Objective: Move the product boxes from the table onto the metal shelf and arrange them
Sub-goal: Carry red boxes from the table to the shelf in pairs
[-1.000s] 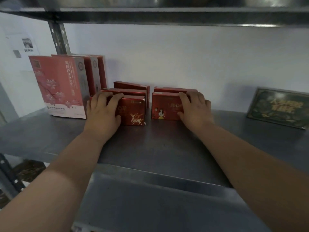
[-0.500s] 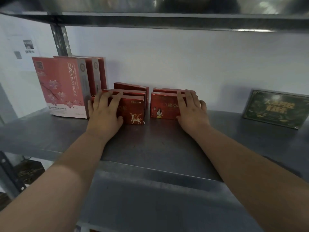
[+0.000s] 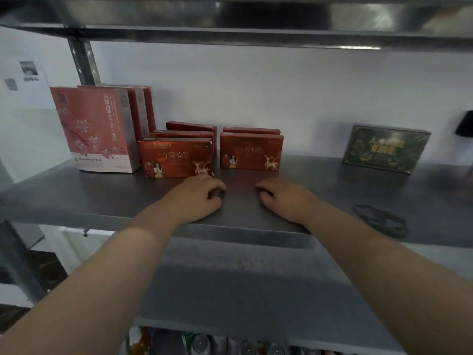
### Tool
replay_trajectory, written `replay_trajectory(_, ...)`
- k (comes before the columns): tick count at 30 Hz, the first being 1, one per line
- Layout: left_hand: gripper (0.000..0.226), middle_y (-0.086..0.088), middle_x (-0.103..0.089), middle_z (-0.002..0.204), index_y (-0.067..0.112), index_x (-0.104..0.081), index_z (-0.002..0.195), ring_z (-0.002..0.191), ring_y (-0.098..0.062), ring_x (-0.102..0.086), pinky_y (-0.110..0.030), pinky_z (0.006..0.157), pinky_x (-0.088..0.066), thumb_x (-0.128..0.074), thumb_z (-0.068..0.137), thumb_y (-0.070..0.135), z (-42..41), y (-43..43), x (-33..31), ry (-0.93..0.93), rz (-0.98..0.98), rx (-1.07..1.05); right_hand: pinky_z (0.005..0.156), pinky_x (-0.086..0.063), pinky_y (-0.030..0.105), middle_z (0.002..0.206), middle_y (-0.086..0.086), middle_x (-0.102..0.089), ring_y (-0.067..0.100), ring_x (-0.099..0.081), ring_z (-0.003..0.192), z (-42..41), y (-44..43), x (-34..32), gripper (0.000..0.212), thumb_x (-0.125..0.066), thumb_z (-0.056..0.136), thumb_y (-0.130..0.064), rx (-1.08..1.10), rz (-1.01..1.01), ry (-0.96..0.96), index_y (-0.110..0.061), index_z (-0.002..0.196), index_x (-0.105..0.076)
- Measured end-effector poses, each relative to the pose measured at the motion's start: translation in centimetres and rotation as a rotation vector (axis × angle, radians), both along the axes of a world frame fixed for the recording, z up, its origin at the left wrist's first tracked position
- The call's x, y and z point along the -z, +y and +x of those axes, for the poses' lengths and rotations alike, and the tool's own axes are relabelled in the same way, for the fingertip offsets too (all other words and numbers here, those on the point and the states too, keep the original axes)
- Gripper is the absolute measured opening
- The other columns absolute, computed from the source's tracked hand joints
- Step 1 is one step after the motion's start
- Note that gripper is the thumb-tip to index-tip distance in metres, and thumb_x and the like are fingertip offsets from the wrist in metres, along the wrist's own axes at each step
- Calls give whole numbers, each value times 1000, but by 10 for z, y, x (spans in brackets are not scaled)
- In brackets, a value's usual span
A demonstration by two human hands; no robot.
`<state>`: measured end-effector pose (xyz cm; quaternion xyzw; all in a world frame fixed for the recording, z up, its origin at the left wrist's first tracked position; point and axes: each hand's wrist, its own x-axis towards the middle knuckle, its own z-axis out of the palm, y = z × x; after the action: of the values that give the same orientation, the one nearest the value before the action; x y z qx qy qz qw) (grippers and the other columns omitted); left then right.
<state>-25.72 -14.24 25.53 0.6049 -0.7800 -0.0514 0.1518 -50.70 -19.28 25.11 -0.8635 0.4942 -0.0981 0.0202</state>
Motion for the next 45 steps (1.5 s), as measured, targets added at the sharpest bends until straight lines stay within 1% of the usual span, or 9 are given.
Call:
replay_trajectory(4, 52, 1, -28, 160, 33, -31, 154, 146, -22, -24, -43, 117, -25, -33, 102, 41, -35, 26, 8, -146, 58, 78, 120, -27, 36, 164, -3, -32, 19, -31, 148, -27, 55, 1, 52, -32, 106, -49, 63, 51, 6, -33, 156, -34)
replay_trajectory(9, 69, -1, -32, 161, 25, -31, 155, 148, -23, -27, -41, 118, -21, -13, 94, 51, -66, 66, 41, -236, -228, 169, 124, -11, 42, 170, -1, -10, 21, -9, 156, -62, 126, 27, 67, -38, 104, -46, 81, -100, 173, -30, 162, -8)
replay_trajectory(11, 69, -2, -25, 163, 20, -28, 156, 152, -22, -17, -43, 123, -10, -19, 94, 49, -79, 85, 57, -205, -283, 217, 125, -13, 50, 169, 6, -11, 28, -10, 156, -76, 156, 45, 77, -53, 97, -40, 72, -179, 131, -27, 161, -13)
replay_trajectory(14, 65, -4, -15, 166, 24, -28, 156, 154, -24, -2, -49, 124, -7, -34, 94, 45, -101, 116, 85, -156, -303, 308, 110, -37, 53, 164, 14, -26, 37, -33, 148, -95, 200, 77, 72, -63, 85, -36, 105, -243, 45, -26, 152, -39)
replay_trajectory(18, 57, 1, -48, 149, 24, -47, 145, 142, -24, -38, -43, 114, -33, -42, 92, 42, -150, 156, 130, -119, -154, 395, 77, -56, 41, 121, 6, -68, 30, -68, 101, -132, 256, 130, 45, -63, 83, -35, 212, -137, -8, -21, 126, -63)
replay_trajectory(22, 49, 3, -66, 117, 21, -64, 125, 106, -21, -63, -36, 88, -51, -42, 85, 40, -211, 186, 172, -117, 43, 460, 54, -49, 32, 84, -2, -69, 26, -68, 72, -180, 303, 183, 32, -56, 82, -35, 355, 63, -20, -20, 106, -70)
replay_trajectory(25, 47, 1, -66, 109, 21, -63, 122, 98, -23, -63, -37, 81, -54, -43, 84, 40, -252, 204, 201, -143, 169, 524, 64, -55, 38, 96, 1, -69, 29, -68, 83, -214, 338, 220, 43, -51, 89, -37, 404, 252, -19, -20, 127, -61)
replay_trajectory(29, 51, 4, -60, 121, 25, -58, 130, 110, -19, -56, -34, 91, -48, -39, 86, 43, -305, 228, 233, -283, 328, 663, 82, -51, 39, 116, 3, -64, 29, -61, 107, -251, 386, 253, 37, -44, 99, -41, 484, 391, -55, -20, 128, -57)
replay_trajectory(45, 51, 4, -50, 141, 26, -40, 146, 129, -19, -44, -35, 109, -34, -43, 96, 38, -408, 281, 315, -547, 397, 1638, 85, -47, 36, 121, -1, -59, 24, -54, 115, -200, 548, 304, 37, -46, 98, -37, 1343, 657, -246, -25, 132, -54)
